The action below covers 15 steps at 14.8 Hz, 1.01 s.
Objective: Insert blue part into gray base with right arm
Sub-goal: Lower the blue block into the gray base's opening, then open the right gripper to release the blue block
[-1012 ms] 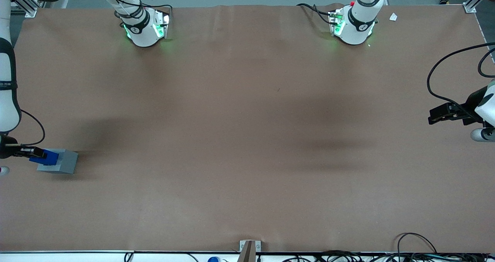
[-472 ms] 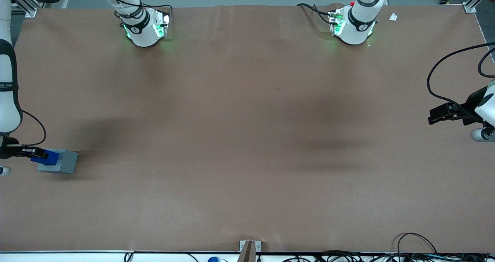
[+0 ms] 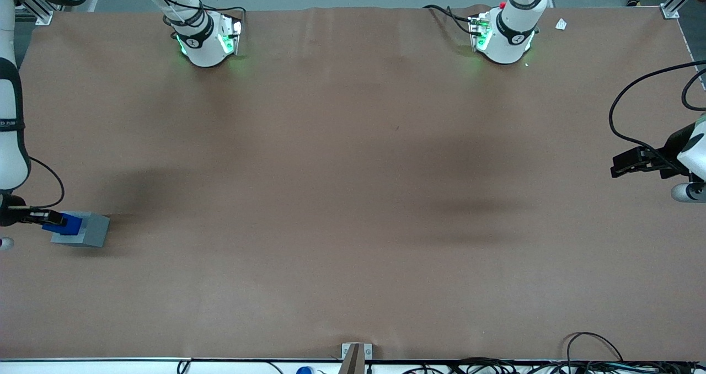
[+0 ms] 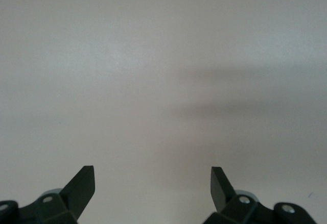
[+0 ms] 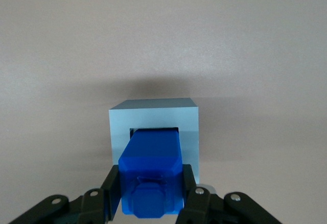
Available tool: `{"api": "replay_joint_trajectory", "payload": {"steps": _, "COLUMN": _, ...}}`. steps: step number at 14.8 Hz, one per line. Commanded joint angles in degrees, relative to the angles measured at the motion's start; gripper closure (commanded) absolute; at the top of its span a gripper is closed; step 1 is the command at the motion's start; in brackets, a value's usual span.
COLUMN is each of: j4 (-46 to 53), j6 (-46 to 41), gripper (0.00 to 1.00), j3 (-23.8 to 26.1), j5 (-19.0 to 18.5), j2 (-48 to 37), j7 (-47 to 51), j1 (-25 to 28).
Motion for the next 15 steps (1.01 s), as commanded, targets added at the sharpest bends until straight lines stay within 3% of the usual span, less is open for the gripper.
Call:
{"api": "replay_joint_trajectory", "payload": {"steps": 1, "j4": 1.26, "j6": -0.03, "gripper": 0.77, "j3": 1.08, "j5": 0.23, "j2": 0.86, "j7": -0.39, "j1": -1.18}}
{"api": "replay_joint_trajectory", "payload": {"steps": 3, "j4": 1.26, "j6": -0.03, "gripper": 0.7, "j3": 1.17, "j5": 0.23, "j2": 0.86, "j7": -0.31, "j1": -1.01}}
{"api": "replay_joint_trajectory", "payload": {"steps": 4, "j4": 1.26, "j6": -0.12, "gripper": 0.6, "j3": 1.17, "j5": 0.32, "j2": 0.86, "j7": -0.31, "j1": -1.1}}
{"api": "replay_joint_trajectory", "payload": {"steps": 5, "j4": 1.26, "j6": -0.2, "gripper": 0.39, "j3": 1.26, "j5": 0.32, "j2": 0.78, "j7": -0.31, "j1": -1.01}}
{"api": "replay_joint_trajectory", "payload": {"steps": 6, "j4": 1.26, "j6": -0.29, "gripper": 0.13, "j3": 1.26, "j5": 0.49, "j2": 0.69, "j7": -0.31, "j1": -0.83}}
{"api": "replay_joint_trajectory", "payload": {"steps": 7, "j4": 1.26, "j6": -0.38, "gripper": 0.0, "j3": 1.26, "j5": 0.67, "j2": 0.34, "j7": -0.31, "j1": -0.48}}
{"api": "replay_joint_trajectory", "payload": {"steps": 11, "j4": 1.0, "j6": -1.08, "gripper": 0.0, "j3": 1.78, "j5": 0.58, "j2": -4.84, "j7": -0.4, "j1": 2.32}}
{"api": "replay_joint_trajectory", "payload": {"steps": 15, "j4": 0.3, "j6": -8.63, "gripper": 0.0, "j3": 3.18, "j5": 0.93, "j2": -12.38, "j7": -0.13, "j1": 5.22}}
